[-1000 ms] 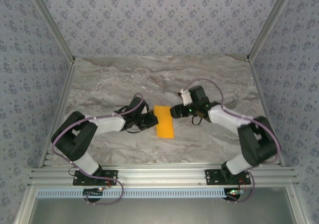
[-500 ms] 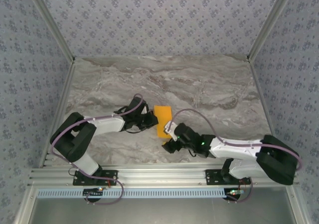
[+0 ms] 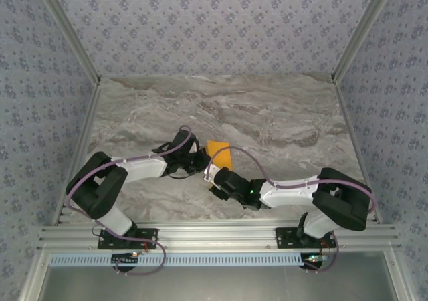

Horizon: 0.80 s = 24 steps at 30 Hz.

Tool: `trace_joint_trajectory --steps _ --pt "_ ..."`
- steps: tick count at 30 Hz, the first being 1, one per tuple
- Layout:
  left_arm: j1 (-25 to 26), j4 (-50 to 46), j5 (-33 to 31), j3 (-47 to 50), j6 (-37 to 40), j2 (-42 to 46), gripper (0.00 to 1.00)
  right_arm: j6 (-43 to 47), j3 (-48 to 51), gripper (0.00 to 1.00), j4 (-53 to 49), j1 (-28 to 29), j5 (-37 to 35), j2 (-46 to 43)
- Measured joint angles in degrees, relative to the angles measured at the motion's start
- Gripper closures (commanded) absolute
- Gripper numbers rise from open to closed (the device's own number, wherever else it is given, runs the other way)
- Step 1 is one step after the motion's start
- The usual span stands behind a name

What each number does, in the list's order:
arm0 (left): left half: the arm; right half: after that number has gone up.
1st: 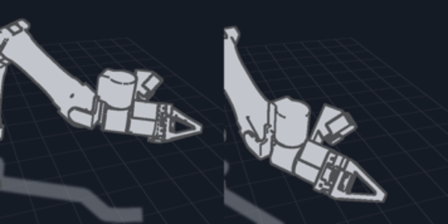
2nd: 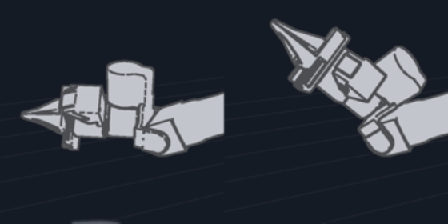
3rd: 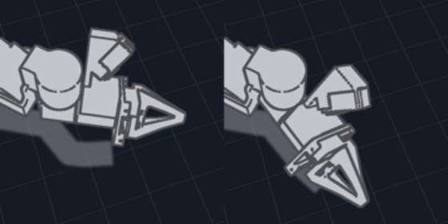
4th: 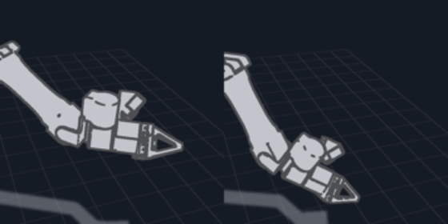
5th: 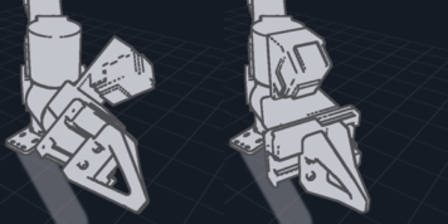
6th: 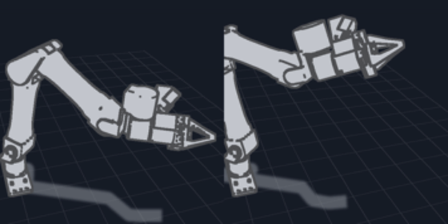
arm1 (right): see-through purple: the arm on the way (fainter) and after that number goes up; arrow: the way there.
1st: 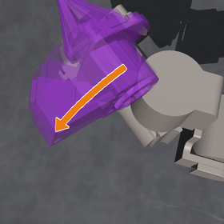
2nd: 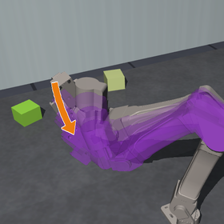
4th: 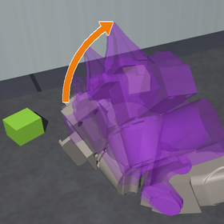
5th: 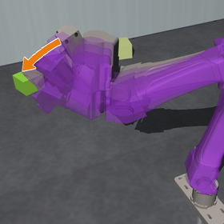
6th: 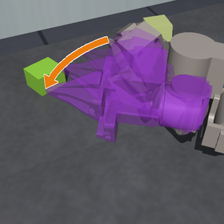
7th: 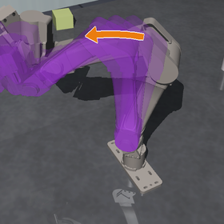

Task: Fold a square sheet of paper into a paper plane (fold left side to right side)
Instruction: Third fold the triangle at the center of the table.

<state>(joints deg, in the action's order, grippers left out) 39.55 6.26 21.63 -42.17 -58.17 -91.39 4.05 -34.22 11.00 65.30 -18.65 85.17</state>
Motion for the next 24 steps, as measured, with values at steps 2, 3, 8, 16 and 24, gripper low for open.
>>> trace_joint_trajectory --steps 2,3,8,16,24 --pt "0.00 -0.04 -0.02 0.00 0.02 0.00 0.95 0.15 -0.04 0.79 -0.04 -0.02 0.22 0.00" --pt "0.00 -0.04 -0.02 0.00 0.02 0.00 0.93 0.15 -0.04 0.86 -0.07 -0.07 0.44 0.00" --pt "0.00 -0.74 -0.11 0.00 0.61 0.00 0.85 -0.11 -0.04 1.00 -0.35 -1.84 4.70 -0.11" --pt "-1.20 -8.22 -1.66 -0.59 5.49 2.34 0.50 -1.51 -0.50 1.00 -3.19 -8.66 17.22 -0.22" --pt "-3.56 -15.23 -2.82 -7.21 11.89 5.33 0.69 -5.20 -2.38 1.00 -5.29 -14.36 29.35 -0.22"
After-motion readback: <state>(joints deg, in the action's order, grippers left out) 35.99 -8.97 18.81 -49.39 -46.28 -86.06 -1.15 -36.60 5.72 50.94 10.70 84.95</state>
